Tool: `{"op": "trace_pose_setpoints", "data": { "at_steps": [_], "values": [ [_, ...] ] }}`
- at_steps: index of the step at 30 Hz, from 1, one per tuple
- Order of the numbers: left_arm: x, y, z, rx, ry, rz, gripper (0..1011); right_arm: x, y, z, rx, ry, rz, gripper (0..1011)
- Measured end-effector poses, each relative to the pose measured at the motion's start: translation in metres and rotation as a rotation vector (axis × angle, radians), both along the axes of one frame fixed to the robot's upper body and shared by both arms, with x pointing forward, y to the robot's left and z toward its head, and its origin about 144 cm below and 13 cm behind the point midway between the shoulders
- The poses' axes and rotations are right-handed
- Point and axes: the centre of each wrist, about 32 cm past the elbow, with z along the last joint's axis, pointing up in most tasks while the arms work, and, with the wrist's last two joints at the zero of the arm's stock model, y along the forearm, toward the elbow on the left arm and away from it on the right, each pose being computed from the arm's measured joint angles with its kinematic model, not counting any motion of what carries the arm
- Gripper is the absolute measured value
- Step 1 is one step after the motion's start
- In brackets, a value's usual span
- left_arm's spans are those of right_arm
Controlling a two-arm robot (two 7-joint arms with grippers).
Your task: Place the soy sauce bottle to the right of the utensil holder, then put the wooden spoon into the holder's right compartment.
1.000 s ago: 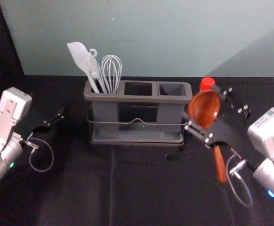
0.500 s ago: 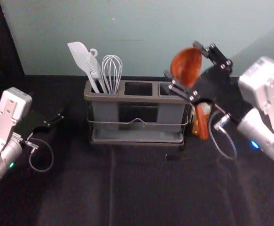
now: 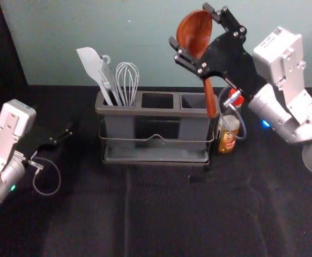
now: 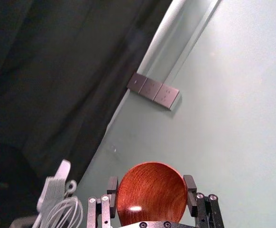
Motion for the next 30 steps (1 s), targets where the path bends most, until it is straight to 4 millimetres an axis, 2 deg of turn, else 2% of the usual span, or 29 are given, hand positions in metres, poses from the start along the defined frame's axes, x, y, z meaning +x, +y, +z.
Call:
{"op": "trace_pose_setpoints", "data": {
  "at_steps": [14, 24, 30],
  "values": [
    [0.000, 0.000, 0.000, 0.000, 0.000, 0.000, 1000, 0.023, 0.010, -0.005, 0.072, -0.060, 0.026, 840],
    [0.000, 0.000, 0.000, 0.000, 0.000, 0.000, 1000, 0.035, 0.012, -0.034, 0.128, -0.128, 0.046, 840],
    [0.000, 0.000, 0.000, 0.000, 0.000, 0.000, 1000, 0.039, 0.012, -0.057, 0.148, -0.110, 0.028, 840]
  ]
}}
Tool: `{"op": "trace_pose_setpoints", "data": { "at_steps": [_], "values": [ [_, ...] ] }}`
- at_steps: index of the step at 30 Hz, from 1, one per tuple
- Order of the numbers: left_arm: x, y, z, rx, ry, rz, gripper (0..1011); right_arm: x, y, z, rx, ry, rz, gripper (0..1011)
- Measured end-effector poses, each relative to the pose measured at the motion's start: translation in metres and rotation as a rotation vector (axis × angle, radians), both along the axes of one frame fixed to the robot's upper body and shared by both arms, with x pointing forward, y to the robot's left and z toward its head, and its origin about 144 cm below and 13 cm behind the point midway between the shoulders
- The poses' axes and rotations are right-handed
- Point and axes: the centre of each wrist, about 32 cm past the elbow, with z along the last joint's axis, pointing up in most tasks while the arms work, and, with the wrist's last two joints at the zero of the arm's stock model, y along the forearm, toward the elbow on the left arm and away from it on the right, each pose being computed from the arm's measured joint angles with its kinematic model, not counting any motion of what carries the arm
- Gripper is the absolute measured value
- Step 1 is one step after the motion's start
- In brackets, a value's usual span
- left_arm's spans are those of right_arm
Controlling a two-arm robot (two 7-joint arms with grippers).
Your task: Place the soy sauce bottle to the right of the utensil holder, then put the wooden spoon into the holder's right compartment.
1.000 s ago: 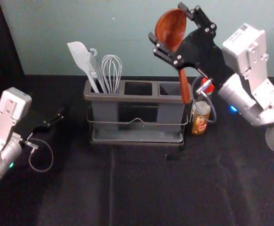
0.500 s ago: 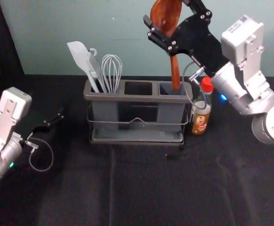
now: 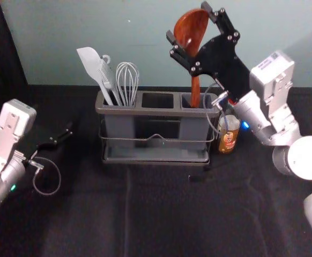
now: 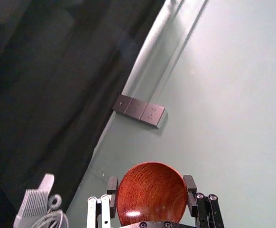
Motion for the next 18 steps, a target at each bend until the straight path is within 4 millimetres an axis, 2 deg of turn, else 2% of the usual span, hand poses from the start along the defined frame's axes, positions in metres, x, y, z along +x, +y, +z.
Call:
{"op": "trace_pose_setpoints", "data": {
  "at_steps": [18],
  "values": [
    [0.000, 0.000, 0.000, 0.000, 0.000, 0.000, 1000, -0.006, -0.005, -0.048, 0.000, 0.111, -0.013, 840]
  ]
}}
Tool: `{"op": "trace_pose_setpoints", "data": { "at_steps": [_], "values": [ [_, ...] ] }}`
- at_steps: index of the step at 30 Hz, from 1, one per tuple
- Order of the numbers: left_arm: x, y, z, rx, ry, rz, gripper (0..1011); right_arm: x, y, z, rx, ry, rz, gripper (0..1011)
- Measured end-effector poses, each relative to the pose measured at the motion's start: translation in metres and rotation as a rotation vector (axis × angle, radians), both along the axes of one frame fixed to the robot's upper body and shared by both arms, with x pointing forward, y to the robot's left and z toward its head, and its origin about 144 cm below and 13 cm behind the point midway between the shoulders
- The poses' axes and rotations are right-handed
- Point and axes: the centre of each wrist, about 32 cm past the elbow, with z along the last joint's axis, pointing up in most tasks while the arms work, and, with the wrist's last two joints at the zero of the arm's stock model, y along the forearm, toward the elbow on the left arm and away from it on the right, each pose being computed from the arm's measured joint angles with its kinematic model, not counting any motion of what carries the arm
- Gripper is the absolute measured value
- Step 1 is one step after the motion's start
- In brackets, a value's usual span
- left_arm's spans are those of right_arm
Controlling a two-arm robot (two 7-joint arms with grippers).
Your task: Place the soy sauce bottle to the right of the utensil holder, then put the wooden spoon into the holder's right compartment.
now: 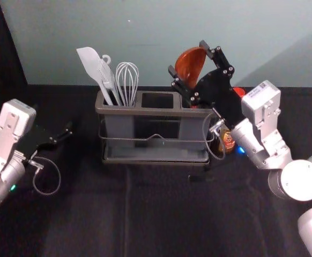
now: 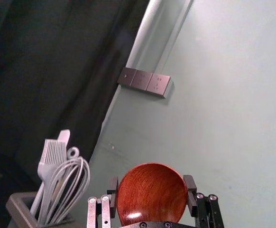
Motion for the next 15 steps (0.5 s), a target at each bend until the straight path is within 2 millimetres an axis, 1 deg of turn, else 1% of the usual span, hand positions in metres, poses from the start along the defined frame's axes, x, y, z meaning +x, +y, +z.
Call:
{"op": "trace_pose_setpoints", "data": {
  "at_steps": [15],
  "values": [
    [0.000, 0.000, 0.000, 0.000, 0.000, 0.000, 1000, -0.008, -0.007, -0.013, -0.012, 0.039, -0.001, 840]
  ]
}}
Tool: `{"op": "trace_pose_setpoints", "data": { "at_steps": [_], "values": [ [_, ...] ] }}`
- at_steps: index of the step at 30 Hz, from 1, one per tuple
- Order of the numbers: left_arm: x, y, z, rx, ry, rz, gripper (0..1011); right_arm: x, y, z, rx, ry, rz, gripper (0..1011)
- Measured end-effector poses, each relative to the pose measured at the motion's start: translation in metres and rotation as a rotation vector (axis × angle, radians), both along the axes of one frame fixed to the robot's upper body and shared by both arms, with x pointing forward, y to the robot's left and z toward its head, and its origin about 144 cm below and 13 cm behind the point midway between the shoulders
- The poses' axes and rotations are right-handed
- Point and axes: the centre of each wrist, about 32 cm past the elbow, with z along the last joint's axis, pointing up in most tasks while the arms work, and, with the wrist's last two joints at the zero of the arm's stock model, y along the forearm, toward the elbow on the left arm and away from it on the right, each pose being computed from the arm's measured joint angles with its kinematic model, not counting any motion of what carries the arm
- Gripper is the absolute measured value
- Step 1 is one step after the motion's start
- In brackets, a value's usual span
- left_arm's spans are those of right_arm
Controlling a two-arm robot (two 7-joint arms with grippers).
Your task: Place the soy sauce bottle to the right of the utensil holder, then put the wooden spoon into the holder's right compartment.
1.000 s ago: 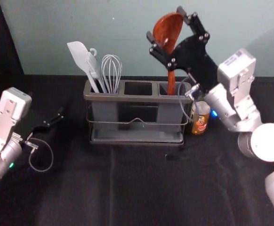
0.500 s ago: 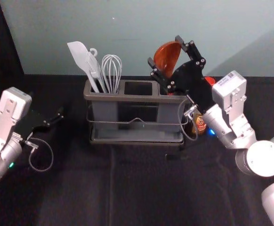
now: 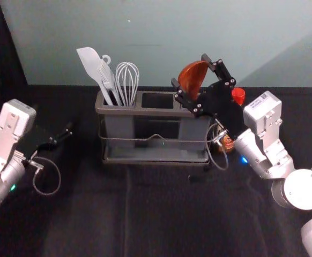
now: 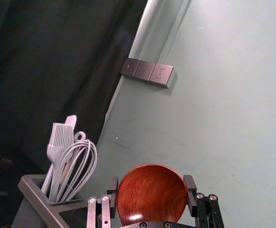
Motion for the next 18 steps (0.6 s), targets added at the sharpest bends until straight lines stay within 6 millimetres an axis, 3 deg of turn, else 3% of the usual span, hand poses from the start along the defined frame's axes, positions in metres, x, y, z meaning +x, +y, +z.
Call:
{"op": "trace_pose_setpoints", "data": {
  "at_steps": [18],
  "values": [
    [0.0000, 0.0000, 0.0000, 0.000, 0.000, 0.000, 1000, -0.0057, -0.0031, -0.0061, -0.012, 0.026, -0.001, 840]
  ]
}}
